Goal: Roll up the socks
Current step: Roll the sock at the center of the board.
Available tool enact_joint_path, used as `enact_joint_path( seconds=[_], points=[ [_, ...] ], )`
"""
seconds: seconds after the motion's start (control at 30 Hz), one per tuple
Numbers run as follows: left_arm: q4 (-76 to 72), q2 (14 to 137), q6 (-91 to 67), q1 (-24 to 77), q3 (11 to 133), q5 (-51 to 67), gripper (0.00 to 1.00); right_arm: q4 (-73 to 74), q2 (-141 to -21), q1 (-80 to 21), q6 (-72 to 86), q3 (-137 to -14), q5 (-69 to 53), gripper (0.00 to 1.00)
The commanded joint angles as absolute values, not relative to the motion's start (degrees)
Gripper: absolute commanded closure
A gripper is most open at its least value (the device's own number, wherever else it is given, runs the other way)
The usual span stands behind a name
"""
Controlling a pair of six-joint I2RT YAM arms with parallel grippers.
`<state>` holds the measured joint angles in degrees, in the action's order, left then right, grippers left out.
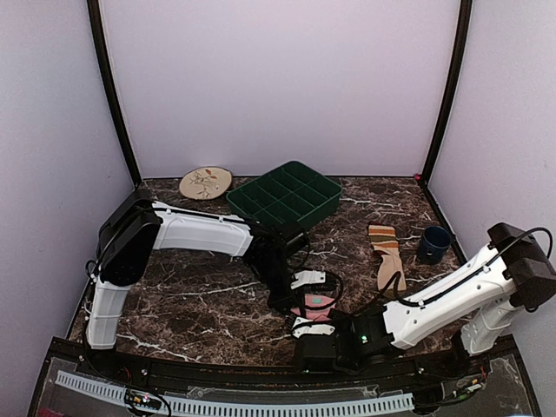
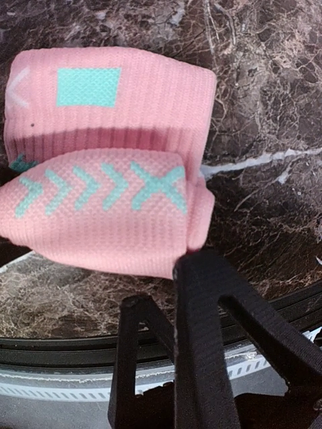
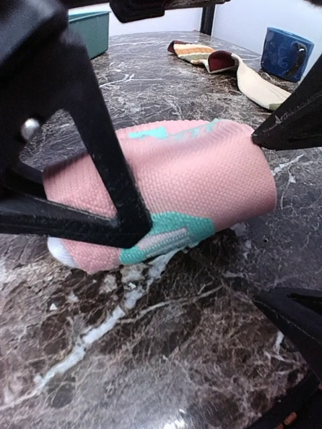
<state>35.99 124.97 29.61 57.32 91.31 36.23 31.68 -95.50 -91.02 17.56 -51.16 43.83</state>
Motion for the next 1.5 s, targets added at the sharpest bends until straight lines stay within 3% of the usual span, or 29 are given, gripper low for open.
enact_joint_path(
  seconds=[0.0, 0.57, 0.8, 0.9, 1.2, 1.37, 1.47],
  points=[
    [41.0, 126.9, 30.6, 57.2, 91.5, 36.5, 1.00, 30.4, -97.9, -89.8, 15.1, -53.3, 46.4, 0.31],
    [41.7, 126.9, 31.1, 57.2, 91.7, 37.4, 1.00, 26.3, -100.9, -84.8, 7.8, -53.7, 45.9, 0.29],
    [41.7, 127.0, 31.1, 57.2, 91.5, 38.2, 1.00, 23.9, -101.3, -82.9, 4.8, -53.7, 44.9, 0.33],
    [41.7, 127.2, 31.1, 57.2, 91.5, 39.0, 1.00, 23.1, -101.5, -82.3, 3.7, -53.7, 43.9, 0.40],
    [41.5, 127.3, 30.7, 57.2, 91.7, 39.6, 1.00, 22.6, -101.4, -80.7, 3.3, -54.0, 40.5, 0.87],
    [41.6, 127.2, 30.5, 57.0, 91.9, 38.7, 1.00, 23.2, -101.3, -80.0, 3.7, -54.4, 38.7, 0.99],
    [41.6, 127.2, 30.3, 56.8, 92.1, 38.3, 1.00, 23.4, -101.0, -79.4, 4.4, -54.4, 37.5, 1.00]
  ],
)
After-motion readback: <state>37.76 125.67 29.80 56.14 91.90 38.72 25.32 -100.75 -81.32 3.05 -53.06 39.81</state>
